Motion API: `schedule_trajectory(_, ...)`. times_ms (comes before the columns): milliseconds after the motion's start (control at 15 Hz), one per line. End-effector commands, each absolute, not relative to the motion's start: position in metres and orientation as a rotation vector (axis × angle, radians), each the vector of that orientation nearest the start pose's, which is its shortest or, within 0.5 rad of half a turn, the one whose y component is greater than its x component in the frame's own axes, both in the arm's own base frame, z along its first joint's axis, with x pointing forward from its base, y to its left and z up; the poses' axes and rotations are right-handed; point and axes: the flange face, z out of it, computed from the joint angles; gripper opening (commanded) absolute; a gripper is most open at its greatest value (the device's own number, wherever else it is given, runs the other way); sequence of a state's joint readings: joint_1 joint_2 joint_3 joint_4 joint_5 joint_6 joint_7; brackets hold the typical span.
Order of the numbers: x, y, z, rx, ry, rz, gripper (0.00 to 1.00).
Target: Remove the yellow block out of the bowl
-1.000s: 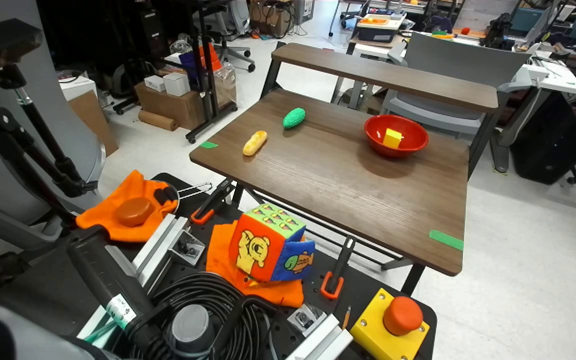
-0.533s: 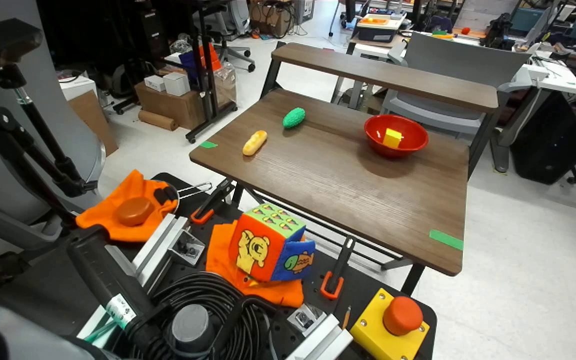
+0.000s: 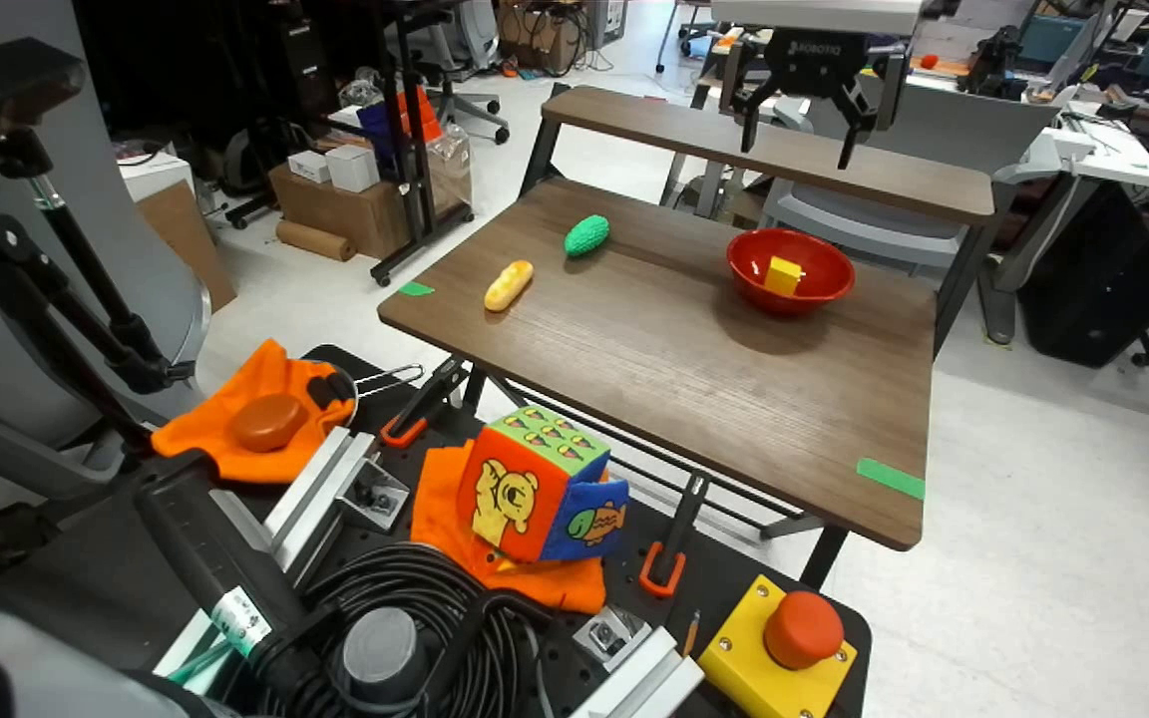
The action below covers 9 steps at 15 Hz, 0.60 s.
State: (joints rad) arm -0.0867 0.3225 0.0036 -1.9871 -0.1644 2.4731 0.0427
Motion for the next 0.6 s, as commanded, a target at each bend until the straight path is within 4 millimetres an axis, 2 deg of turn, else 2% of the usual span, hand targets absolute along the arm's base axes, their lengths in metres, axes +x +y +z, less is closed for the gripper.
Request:
schedule_trajectory(0,0.673,-0.071,0.285,-3.244,0.045,-0.135,1.00)
schedule_trajectory(333,0.713,-0.098,0.238,-3.249,0.154,0.028,1.00)
schedule_trajectory(533,0.727,-0.103,0.213,-3.267,0.187,0.116,1.00)
